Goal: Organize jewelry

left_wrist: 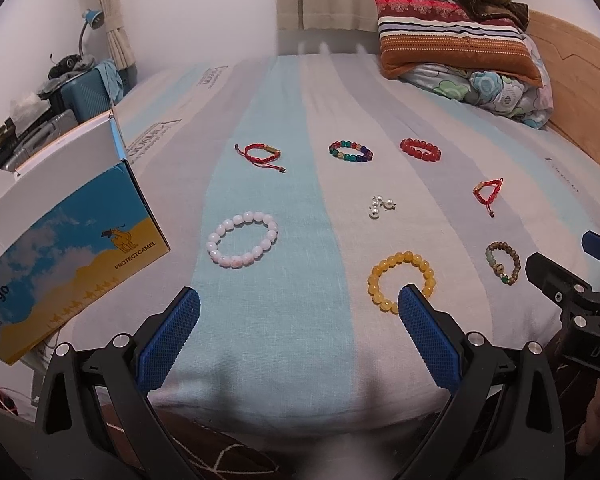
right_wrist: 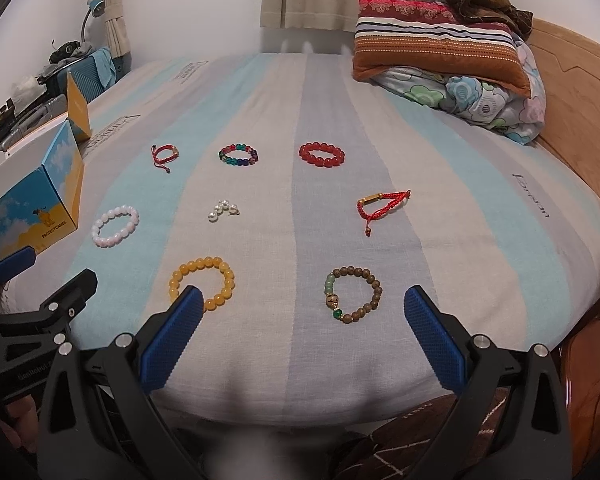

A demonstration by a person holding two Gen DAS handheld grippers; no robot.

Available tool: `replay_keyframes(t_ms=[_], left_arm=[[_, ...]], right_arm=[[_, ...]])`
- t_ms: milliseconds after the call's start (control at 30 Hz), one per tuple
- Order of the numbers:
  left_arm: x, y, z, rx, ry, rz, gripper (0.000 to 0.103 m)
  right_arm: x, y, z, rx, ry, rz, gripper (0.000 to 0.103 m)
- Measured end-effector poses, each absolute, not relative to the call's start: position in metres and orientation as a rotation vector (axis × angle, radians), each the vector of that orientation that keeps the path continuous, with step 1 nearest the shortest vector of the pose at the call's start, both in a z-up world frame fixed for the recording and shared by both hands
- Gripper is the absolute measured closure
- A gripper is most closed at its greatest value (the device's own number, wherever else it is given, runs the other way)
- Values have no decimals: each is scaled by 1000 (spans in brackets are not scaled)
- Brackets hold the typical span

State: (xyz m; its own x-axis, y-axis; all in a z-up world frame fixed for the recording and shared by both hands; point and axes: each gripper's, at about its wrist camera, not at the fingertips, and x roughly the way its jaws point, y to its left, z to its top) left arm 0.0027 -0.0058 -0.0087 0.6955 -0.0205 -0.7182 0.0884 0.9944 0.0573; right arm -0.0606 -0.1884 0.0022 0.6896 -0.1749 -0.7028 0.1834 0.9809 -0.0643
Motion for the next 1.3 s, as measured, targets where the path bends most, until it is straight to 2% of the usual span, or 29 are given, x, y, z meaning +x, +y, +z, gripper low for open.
replay_keyframes(t_ms=[1300], left_arm=[[2, -3, -9, 68, 808, -59, 6]], right_arm=[[-61, -188, 0, 8, 785, -200, 7]])
